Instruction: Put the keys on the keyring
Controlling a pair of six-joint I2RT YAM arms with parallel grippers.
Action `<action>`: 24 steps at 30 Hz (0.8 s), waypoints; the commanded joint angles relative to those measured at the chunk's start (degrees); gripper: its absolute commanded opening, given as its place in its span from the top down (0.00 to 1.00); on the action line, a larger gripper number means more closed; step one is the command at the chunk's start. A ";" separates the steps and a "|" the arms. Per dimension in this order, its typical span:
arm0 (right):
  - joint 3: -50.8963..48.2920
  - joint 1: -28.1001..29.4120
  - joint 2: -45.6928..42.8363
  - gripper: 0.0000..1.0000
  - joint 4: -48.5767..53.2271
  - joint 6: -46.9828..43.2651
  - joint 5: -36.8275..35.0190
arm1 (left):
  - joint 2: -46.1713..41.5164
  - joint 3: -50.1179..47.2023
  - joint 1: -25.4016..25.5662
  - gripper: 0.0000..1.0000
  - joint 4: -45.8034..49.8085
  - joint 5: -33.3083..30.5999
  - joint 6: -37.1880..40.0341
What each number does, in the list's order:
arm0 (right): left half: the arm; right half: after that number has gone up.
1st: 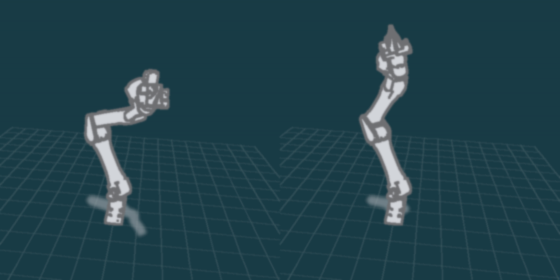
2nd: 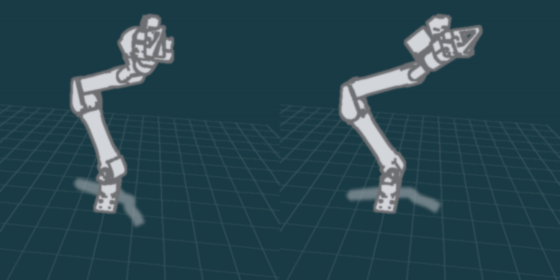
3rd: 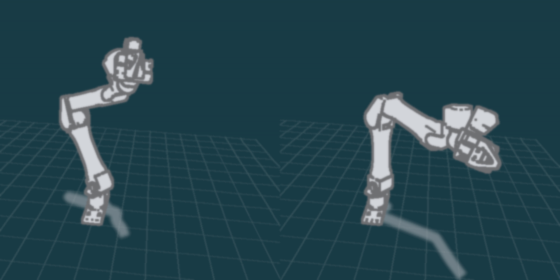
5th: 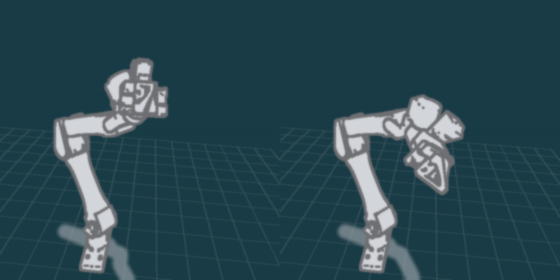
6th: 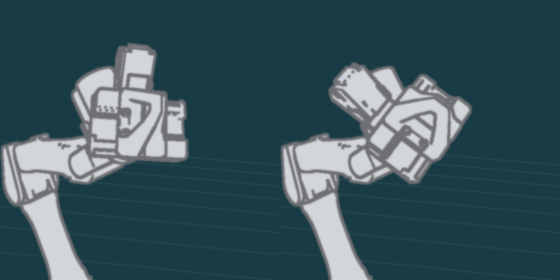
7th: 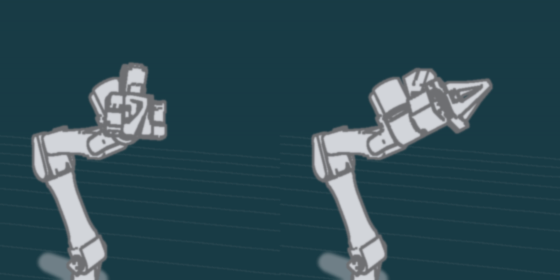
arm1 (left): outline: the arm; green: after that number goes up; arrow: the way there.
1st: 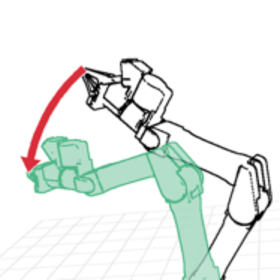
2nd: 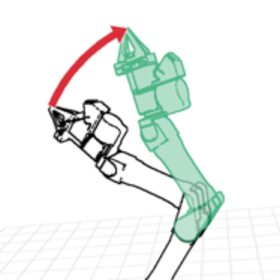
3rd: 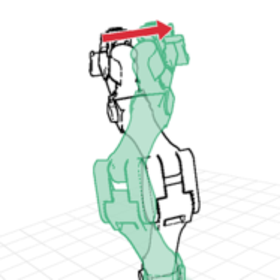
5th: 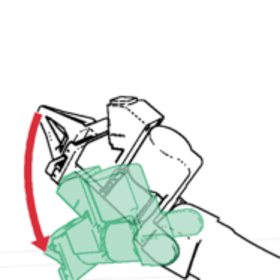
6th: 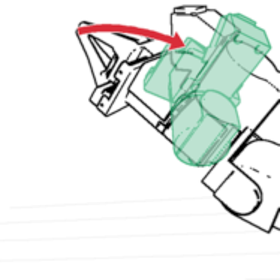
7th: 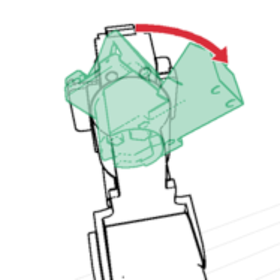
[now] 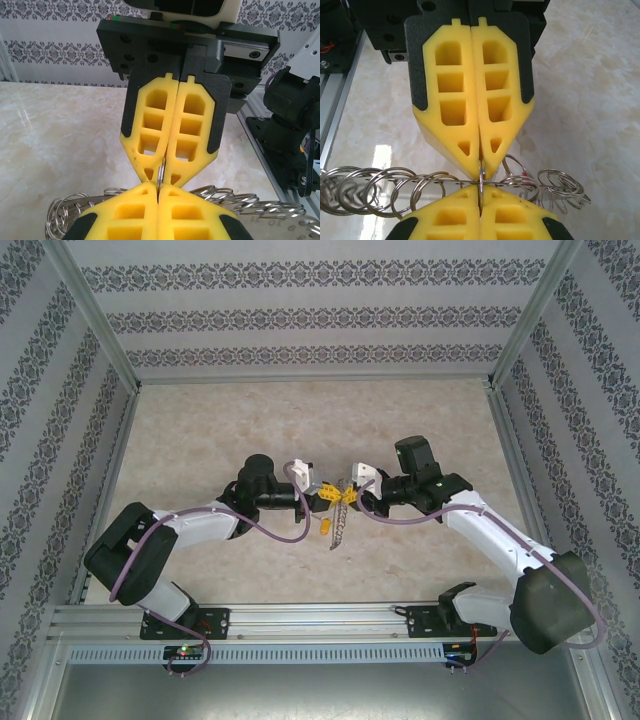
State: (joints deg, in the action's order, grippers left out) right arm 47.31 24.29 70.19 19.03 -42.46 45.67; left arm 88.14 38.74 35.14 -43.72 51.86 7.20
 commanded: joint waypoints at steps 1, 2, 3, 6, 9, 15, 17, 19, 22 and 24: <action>2.48 1.62 0.55 1.00 1.17 -3.11 -2.42 | -1.06 1.42 0.40 0.77 0.14 1.18 1.21; 3.09 1.81 0.47 1.00 2.63 -4.03 -3.53 | -1.54 1.93 0.37 0.73 3.31 1.65 3.10; 3.41 1.91 0.34 1.00 3.50 -4.55 -4.48 | -2.04 2.74 0.38 0.73 6.82 2.36 5.13; 4.67 2.37 0.03 1.00 6.73 -6.34 -7.69 | -2.94 4.93 0.41 0.72 16.78 2.92 10.44; 6.31 3.50 0.71 1.00 10.48 -8.27 -11.51 | -3.17 5.69 0.40 0.72 19.61 1.30 11.80; 7.60 5.27 1.04 1.00 11.51 -8.33 -13.69 | -1.50 6.59 0.51 0.74 19.93 0.01 12.05; 8.02 5.75 1.31 1.00 11.83 -8.43 -14.38 | -1.15 6.83 0.64 0.74 19.24 -0.06 11.67; 8.27 5.94 1.45 1.00 11.77 -8.38 -14.46 | -1.06 6.85 0.65 0.76 18.44 0.04 11.39; 8.43 6.20 1.61 1.00 11.49 -8.02 -14.73 | -0.87 7.05 0.81 0.79 17.62 0.33 10.85; 8.50 6.29 1.71 1.00 11.17 -7.49 -14.82 | -0.78 7.14 0.98 0.82 17.36 0.76 10.62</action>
State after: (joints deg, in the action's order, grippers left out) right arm 53.78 29.91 71.75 30.35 -49.89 30.96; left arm 86.59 44.31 35.27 -25.93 51.83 17.61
